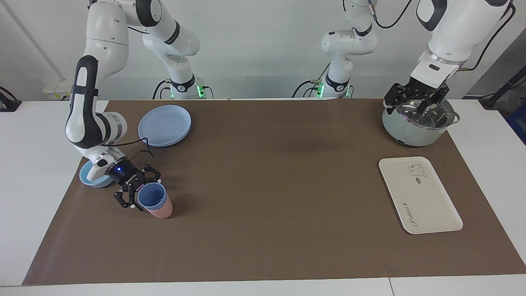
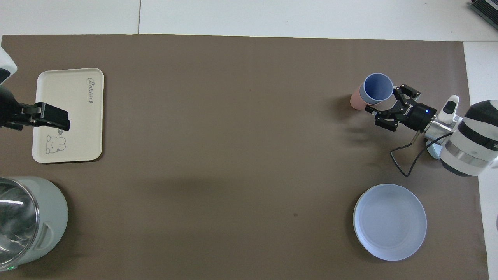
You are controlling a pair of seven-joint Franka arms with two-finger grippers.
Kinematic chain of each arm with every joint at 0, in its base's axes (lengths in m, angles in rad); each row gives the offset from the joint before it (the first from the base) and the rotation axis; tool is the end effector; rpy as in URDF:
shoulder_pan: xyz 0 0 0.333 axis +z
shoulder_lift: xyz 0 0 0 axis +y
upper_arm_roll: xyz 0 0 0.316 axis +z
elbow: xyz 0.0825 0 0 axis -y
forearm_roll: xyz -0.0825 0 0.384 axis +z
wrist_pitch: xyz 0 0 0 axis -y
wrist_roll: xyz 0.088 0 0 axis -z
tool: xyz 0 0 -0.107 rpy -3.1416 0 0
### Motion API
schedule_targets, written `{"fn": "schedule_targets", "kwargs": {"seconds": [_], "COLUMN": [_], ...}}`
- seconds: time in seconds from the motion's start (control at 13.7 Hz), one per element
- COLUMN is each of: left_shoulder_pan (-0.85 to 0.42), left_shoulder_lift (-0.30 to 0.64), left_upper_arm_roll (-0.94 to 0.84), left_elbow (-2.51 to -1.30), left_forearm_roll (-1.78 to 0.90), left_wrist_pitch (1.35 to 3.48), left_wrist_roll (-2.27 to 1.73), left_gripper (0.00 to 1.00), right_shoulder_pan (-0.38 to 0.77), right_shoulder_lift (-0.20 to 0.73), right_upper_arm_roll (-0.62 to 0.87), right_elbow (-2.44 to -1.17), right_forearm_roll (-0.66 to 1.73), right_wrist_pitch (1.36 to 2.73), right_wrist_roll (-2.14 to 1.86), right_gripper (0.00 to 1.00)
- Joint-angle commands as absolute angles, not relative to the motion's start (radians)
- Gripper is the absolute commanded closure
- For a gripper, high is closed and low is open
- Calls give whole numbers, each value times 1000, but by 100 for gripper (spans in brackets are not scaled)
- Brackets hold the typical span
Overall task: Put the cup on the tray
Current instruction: 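Grasp the nested cups with the right gripper and lift them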
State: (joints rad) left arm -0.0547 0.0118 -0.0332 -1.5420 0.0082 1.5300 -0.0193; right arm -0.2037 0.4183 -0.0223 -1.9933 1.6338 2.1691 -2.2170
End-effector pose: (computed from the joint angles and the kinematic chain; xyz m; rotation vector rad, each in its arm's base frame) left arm 0.5521 -0.0476 0.6280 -3.1305 0.1071 0.0366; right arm 0.6050 -0.0988 0.2594 -2.0940 -0.8420 -1.3105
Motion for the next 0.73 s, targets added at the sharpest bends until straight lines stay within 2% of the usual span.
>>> {"fn": "schedule_targets", "kwargs": {"seconds": [0.0, 0.66], "left_shoulder_pan": [-48, -51], "left_shoulder_lift": [-15, -15], "left_upper_arm_roll": [-37, -38], "left_elbow": [-1569, -1572], "left_forearm_roll": [25, 25], "left_wrist_pitch": [1526, 1540], "left_wrist_roll": [-17, -26], "left_gripper": [0, 0], "right_shoulder_pan": [-177, -129], "right_shoulder_lift": [425, 425], "right_upper_arm_roll": [-18, -18], "right_elbow": [-1993, -2010], "right_forearm_roll": [1725, 1812], "right_wrist_pitch": [2201, 2252], "right_wrist_roll": [-2266, -2335], "right_gripper": [0, 0]}}
